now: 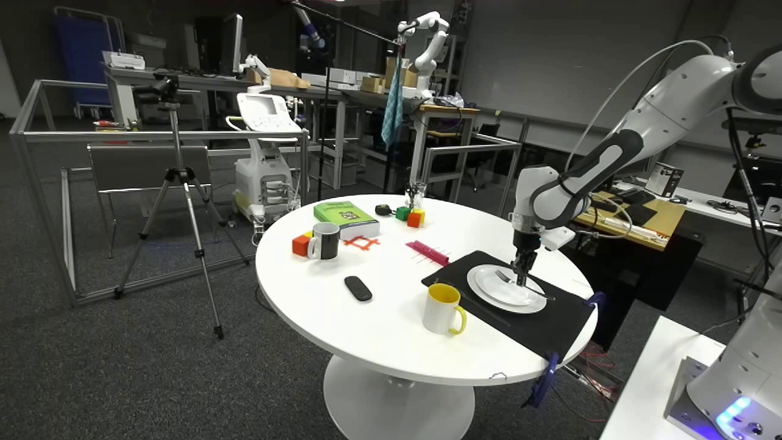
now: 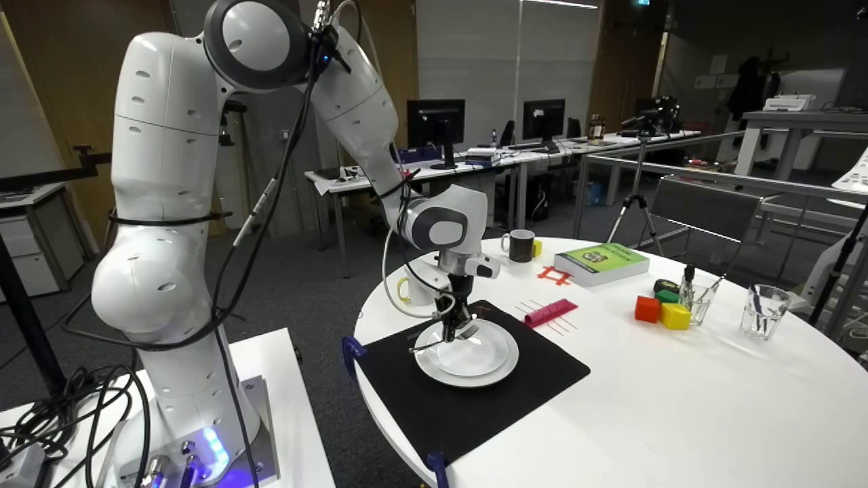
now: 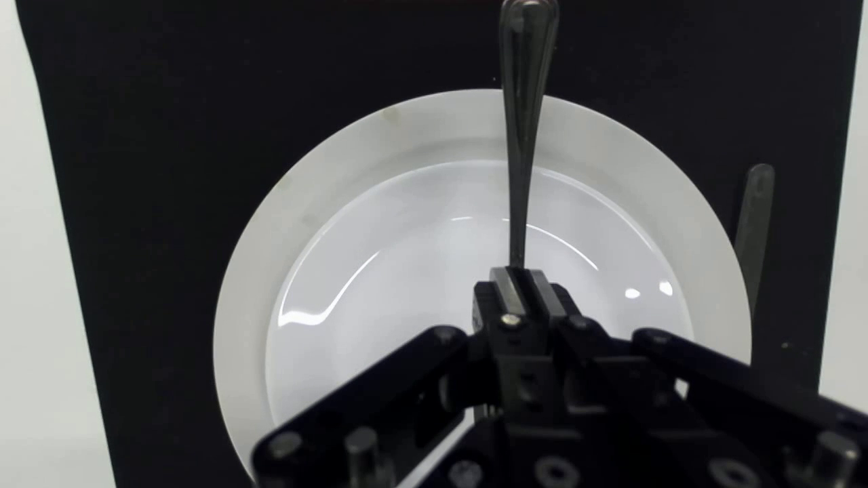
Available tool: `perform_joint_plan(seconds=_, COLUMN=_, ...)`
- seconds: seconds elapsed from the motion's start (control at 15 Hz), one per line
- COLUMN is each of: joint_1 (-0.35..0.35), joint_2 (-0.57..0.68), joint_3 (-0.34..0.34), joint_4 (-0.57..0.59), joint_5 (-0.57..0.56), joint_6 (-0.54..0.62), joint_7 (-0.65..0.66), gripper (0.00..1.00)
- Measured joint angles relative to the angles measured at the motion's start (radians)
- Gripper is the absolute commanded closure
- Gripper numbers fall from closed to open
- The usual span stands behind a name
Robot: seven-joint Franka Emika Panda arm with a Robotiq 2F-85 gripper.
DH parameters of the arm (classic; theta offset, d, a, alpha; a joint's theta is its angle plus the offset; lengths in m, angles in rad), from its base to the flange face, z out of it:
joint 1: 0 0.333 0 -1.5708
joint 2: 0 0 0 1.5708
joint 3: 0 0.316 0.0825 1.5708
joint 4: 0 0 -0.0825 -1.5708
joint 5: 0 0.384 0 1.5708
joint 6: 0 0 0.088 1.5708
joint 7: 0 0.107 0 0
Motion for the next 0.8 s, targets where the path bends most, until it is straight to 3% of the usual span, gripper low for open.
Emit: perform_joint_plan(seconds=0.8, joint_1=0.013, joint_2=0.041, joint_3=0.016, joint_4=-0.006, joint_5=-0.001, joint_6=0.1, joint_7=-0.001, gripper=0.98)
